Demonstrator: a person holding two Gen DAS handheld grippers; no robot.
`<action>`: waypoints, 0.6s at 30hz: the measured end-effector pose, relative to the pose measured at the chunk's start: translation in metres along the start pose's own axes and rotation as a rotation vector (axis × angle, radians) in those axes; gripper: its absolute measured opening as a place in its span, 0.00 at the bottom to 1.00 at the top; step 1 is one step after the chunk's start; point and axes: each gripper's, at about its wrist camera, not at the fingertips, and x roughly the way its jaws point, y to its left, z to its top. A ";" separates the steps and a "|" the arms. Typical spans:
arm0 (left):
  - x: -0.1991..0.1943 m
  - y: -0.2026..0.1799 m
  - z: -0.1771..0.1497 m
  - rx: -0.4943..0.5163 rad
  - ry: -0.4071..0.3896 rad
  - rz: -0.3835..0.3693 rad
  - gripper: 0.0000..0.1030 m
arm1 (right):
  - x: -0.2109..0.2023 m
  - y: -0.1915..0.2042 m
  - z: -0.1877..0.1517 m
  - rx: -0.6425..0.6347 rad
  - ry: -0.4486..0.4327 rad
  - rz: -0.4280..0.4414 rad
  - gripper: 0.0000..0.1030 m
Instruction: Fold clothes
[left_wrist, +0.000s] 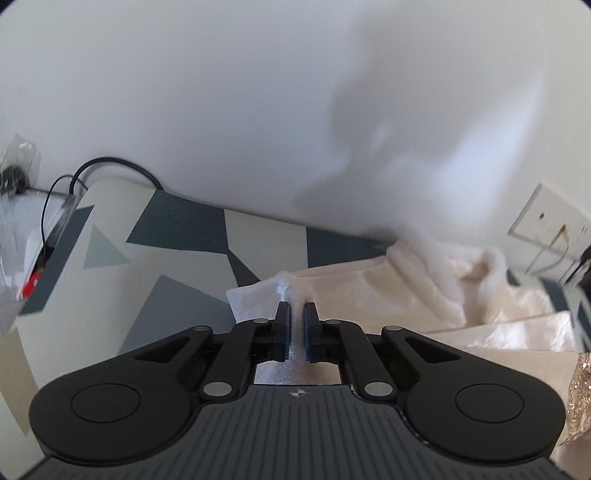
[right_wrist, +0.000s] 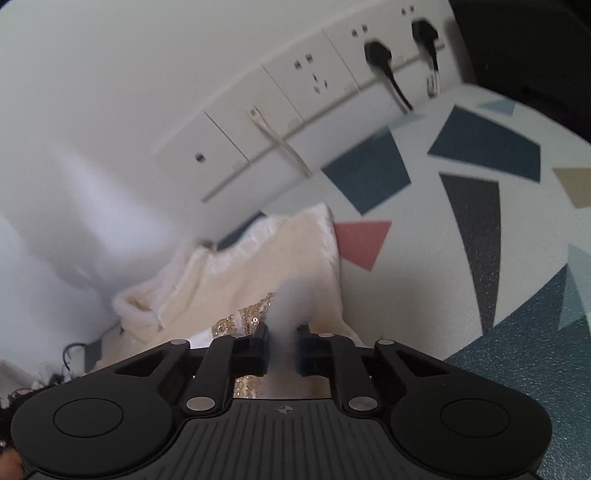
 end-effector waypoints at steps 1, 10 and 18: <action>-0.002 0.002 -0.001 -0.016 -0.013 -0.007 0.07 | -0.007 0.004 0.003 -0.003 -0.026 0.012 0.05; 0.015 0.004 -0.017 -0.066 -0.089 0.083 0.07 | 0.045 0.036 0.035 -0.170 -0.068 -0.032 0.05; 0.003 -0.029 -0.008 0.159 -0.114 0.146 0.74 | 0.076 0.031 0.033 -0.222 -0.062 -0.132 0.29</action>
